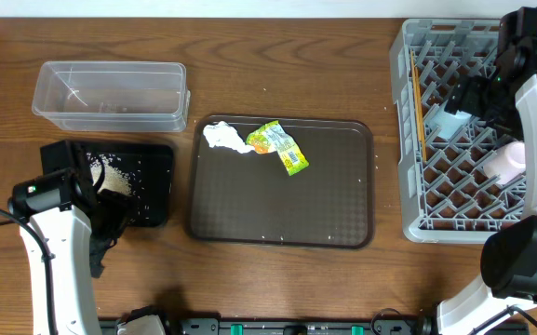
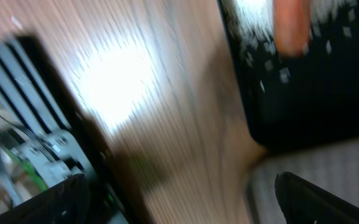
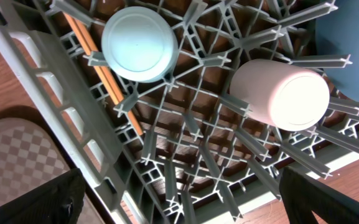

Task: Sort waste into correct bins and load items into the dishwasher rack
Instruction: 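Move the left gripper right to the yellow wrapper on the brown tray, then close the left gripper on the yellow wrapper and lift it, then carry the wrapper left and drop it into the clear plastic bin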

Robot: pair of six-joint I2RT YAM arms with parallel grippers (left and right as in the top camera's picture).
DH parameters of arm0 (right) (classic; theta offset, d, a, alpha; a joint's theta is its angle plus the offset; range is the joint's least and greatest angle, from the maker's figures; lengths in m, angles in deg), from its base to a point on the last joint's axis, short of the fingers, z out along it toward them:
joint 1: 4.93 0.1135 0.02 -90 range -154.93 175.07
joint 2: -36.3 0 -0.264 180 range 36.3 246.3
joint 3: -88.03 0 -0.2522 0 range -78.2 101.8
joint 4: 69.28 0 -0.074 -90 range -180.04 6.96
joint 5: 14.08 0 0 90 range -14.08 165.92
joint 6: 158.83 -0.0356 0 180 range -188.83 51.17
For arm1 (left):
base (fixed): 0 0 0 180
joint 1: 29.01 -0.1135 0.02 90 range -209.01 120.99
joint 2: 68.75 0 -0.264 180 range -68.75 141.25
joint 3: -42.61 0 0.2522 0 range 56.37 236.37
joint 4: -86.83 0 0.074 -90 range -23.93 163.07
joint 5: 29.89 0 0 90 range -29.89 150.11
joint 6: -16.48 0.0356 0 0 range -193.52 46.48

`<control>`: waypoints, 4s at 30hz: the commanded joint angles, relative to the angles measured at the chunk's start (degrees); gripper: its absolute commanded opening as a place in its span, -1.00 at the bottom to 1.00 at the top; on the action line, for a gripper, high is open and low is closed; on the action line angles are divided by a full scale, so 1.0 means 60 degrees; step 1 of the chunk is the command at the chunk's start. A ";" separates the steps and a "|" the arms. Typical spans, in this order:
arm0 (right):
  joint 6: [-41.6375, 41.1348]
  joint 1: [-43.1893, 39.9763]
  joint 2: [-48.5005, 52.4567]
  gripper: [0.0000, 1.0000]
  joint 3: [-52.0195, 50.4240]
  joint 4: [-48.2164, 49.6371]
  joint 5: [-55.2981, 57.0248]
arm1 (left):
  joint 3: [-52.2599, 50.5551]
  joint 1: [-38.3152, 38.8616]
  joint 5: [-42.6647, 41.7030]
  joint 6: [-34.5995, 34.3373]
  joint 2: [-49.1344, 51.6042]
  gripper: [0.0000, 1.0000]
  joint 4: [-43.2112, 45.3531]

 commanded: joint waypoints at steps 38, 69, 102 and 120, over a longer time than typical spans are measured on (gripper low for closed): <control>-0.0131 -0.0036 -0.0022 0.98 -0.0036 0.0007 0.0029 | 0.5625 0.7377 -0.1555 -0.1832 0.7085 0.96 0.5107; -0.0131 -0.0036 -0.0022 0.98 -0.0036 0.0007 0.0029 | 0.5920 0.8368 -0.0233 -0.3610 0.8943 0.96 0.4768; -0.0131 -0.0036 -0.0022 0.99 -0.0036 0.0007 0.0029 | 0.5923 0.8360 -0.0310 -0.3523 0.8754 -0.78 0.5118; -0.0131 -0.0033 -0.0022 0.99 -0.0036 0.0007 0.0029 | 0.5923 0.5548 0.1137 -0.3526 0.6714 -0.87 0.5767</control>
